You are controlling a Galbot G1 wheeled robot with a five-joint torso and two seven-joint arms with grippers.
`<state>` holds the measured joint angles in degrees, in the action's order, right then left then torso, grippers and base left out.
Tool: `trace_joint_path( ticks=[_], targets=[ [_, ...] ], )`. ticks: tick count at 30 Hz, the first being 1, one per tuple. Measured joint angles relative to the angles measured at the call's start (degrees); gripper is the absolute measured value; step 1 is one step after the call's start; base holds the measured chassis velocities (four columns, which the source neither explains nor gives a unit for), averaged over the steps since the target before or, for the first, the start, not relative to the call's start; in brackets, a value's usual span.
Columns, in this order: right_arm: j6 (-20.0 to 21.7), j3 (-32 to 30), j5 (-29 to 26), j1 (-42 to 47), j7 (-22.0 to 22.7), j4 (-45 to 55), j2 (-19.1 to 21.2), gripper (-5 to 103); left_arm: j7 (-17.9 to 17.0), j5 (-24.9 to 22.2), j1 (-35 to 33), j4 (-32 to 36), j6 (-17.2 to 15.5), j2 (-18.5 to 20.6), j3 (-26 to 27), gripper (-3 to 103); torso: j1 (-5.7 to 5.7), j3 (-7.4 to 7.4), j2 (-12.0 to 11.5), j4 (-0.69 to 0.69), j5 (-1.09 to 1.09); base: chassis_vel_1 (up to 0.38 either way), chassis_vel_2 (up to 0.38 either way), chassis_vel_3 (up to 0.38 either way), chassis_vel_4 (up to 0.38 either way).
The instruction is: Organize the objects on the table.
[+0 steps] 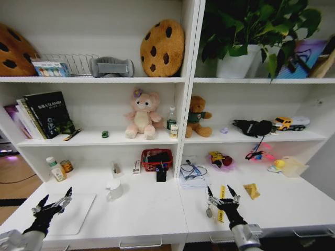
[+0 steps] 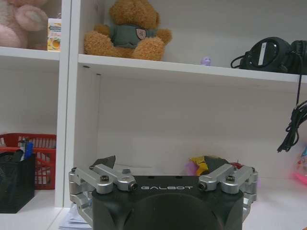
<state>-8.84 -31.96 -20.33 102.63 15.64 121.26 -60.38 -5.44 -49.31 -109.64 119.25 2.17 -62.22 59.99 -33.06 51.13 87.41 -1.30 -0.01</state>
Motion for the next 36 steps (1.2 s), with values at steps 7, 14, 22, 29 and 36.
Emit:
trace_joint_path(
  ticks=[7,14,22,29,36],
  targets=[
    [-0.27,-0.31,0.12,-1.16,0.14,-1.33,-0.13,100,0.00,0.00,0.00,0.00,0.00,0.00,0.00,100,0.00,0.00,0.00,0.01,0.00,-0.130,-0.126,0.130,0.146],
    [-0.26,-0.77,-0.75,-3.42,1.20,-3.93,-0.52,100,0.00,0.00,0.00,0.01,0.00,0.00,0.00,100,0.02,0.00,0.01,0.00,0.08,-0.240,-0.235,0.206,0.227],
    [3.98,-2.63,-4.89,-9.05,4.25,-12.10,-0.21,100,0.01,0.00,0.00,0.01,0.00,0.00,-0.01,100,0.02,0.01,0.01,-0.01,0.03,-0.109,-0.120,0.102,0.086],
    [4.73,-0.68,-6.66,-15.64,3.88,-20.44,1.80,100,-0.01,0.00,0.00,-0.02,0.00,0.00,0.01,100,0.01,0.00,0.01,0.01,-0.01,0.038,0.044,-0.028,-0.049],
    [5.10,2.93,-7.02,-21.99,3.88,-28.48,2.58,90,0.00,0.00,0.00,-0.01,0.00,0.00,0.01,100,0.01,0.01,0.01,0.00,0.03,0.000,0.000,0.000,0.000]
  ],
)
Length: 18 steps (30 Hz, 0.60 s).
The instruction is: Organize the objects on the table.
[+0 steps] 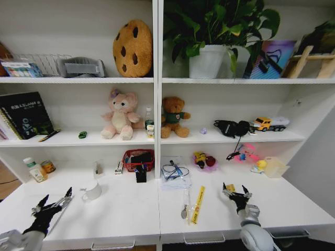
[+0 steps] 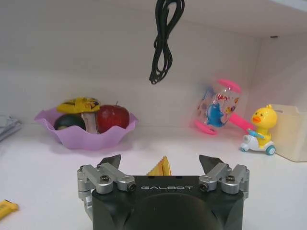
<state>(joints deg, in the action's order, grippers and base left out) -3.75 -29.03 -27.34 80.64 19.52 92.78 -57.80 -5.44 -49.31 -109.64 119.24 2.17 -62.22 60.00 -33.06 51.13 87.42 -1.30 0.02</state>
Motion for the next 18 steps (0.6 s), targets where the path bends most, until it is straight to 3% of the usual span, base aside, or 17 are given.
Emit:
trace_joint_path(
  ticks=[4,6,8,13,15,16,18],
  targets=[
    [0.08,1.05,0.02,-1.85,0.18,-2.92,-0.21,80,0.00,0.00,0.00,0.00,0.00,0.00,0.00,100,0.00,0.00,0.00,0.00,-0.01,0.000,0.000,0.000,0.000],
    [0.08,1.48,0.02,-2.93,0.33,-4.59,-0.70,63,0.00,0.00,0.00,0.00,0.00,0.00,0.00,100,0.00,0.00,0.00,0.00,-0.01,0.000,0.000,0.000,0.000],
    [0.08,1.58,0.03,-3.06,0.34,-4.77,-0.72,63,0.00,0.00,0.00,0.00,0.00,0.00,0.00,100,0.00,0.00,0.00,0.00,-0.02,0.000,0.000,0.000,0.000],
    [-0.53,1.69,0.57,-3.25,0.34,-5.29,-0.71,41,0.00,0.00,0.00,0.00,0.00,0.00,0.00,100,0.00,0.00,0.00,0.00,-0.02,0.000,0.000,0.000,0.000],
    [-0.61,1.69,0.66,-3.25,0.34,-5.33,-0.70,41,0.00,0.00,0.00,0.00,0.00,0.00,0.00,100,0.00,0.00,0.00,0.00,-0.02,0.000,0.000,0.000,0.000],
    [-1.01,1.69,1.02,-3.12,0.33,-5.36,-0.62,31,0.00,0.00,0.00,0.01,0.00,0.00,0.00,100,0.00,0.00,0.00,0.00,-0.02,0.000,0.000,0.000,0.000],
    [-1.10,1.69,1.06,-3.02,0.32,-5.30,-0.55,25,0.00,0.00,0.00,0.01,0.00,0.00,0.00,100,0.00,0.00,0.00,0.00,-0.02,0.000,0.000,0.000,0.000]
  ],
)
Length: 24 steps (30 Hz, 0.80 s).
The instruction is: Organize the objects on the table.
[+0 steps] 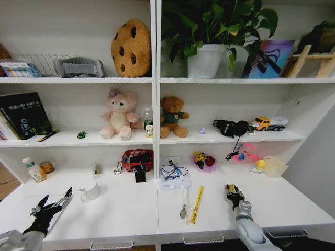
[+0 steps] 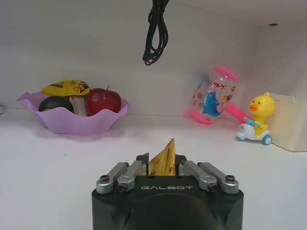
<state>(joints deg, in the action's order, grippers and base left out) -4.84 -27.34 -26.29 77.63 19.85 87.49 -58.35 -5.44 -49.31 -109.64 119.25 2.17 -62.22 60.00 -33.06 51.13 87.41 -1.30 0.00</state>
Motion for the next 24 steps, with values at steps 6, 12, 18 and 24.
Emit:
trace_joint_path(
  ticks=[6,12,18,24],
  targets=[
    [-0.10,-0.06,0.07,0.13,-0.02,0.76,0.23,9,0.00,0.00,0.00,0.00,0.00,0.00,0.00,100,0.00,0.00,0.00,0.00,0.00,0.000,0.000,0.000,0.000],
    [0.04,0.75,-0.01,-1.58,-0.23,2.77,0.32,0,0.00,0.00,0.00,0.00,0.00,0.00,0.00,100,0.00,0.00,0.00,-0.01,0.00,0.000,0.000,0.000,0.000],
    [0.10,3.57,-0.43,-9.06,-1.36,1.53,0.31,0,0.00,0.00,0.00,0.00,0.00,0.00,0.00,100,0.00,0.00,0.00,-0.01,-0.01,0.000,0.000,0.000,0.000],
    [-0.19,8.85,-0.87,-18.34,-2.00,-4.68,-0.32,0,0.01,0.00,0.00,0.00,0.00,0.00,0.00,100,0.00,0.01,0.00,0.00,0.03,0.000,0.000,0.000,0.000]
  ],
)
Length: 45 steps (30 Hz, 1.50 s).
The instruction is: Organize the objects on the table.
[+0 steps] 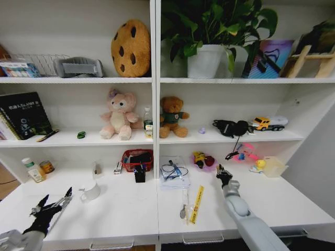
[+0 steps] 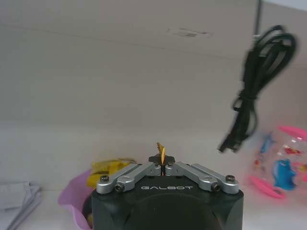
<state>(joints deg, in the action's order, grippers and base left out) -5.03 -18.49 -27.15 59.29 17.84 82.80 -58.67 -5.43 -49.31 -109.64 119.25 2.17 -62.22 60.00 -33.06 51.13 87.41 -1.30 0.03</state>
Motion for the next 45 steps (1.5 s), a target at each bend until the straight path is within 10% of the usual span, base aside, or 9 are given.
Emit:
trace_joint_path(
  ticks=[16,22,45],
  targets=[
    [-4.82,13.06,0.50,-23.98,-4.07,-26.38,-5.23,-1,0.00,0.00,0.00,0.01,0.00,0.00,-0.01,100,-0.01,0.00,-0.01,0.01,-0.02,0.000,0.000,0.000,0.000],
    [-4.84,12.34,0.75,-23.26,-3.53,-25.67,-4.64,25,0.00,0.00,0.00,0.01,0.00,0.00,-0.01,100,0.00,0.00,0.00,0.00,-0.02,0.000,0.000,0.000,0.000],
    [-0.04,-6.17,-0.47,16.85,0.47,21.27,5.80,100,-0.01,0.00,0.00,0.01,0.01,0.00,-0.01,100,0.02,-0.02,0.01,0.00,-0.03,0.000,0.000,0.000,0.000]
  ],
)
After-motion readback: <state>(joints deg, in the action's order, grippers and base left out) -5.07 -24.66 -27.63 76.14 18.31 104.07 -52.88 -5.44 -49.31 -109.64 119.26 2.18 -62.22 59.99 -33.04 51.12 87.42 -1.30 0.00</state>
